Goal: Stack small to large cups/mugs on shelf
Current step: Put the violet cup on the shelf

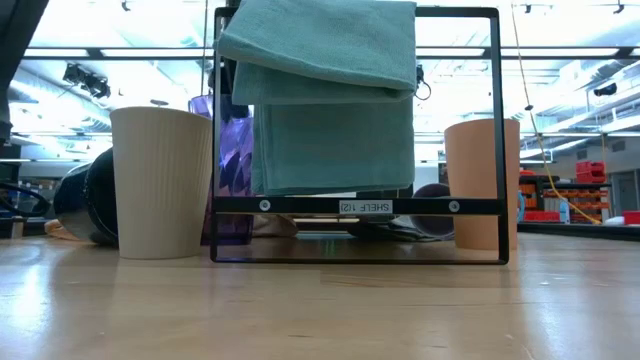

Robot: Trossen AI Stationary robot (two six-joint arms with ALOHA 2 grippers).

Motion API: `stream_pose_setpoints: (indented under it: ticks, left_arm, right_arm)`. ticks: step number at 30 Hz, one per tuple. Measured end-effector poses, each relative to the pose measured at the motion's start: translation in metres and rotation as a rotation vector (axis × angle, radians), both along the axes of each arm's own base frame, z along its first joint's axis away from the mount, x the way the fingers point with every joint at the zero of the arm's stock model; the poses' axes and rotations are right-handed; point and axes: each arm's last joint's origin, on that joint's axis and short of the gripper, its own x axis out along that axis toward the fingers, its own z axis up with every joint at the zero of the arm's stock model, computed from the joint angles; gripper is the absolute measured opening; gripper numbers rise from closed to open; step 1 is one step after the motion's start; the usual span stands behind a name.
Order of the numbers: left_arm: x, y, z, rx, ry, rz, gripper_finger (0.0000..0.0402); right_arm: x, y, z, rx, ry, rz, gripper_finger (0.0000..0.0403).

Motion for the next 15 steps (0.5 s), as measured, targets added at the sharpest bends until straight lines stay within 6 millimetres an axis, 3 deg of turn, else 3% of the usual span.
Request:
stream_pose_setpoints:
  ticks: [15]
  left_arm:
    - [0.009, 0.002, -0.012, -0.001, 0.006, -0.02, 0.0255]
  right_arm:
    - [0.0, 0.0, 0.0, 0.002, 0.001, 0.0, 0.0009]
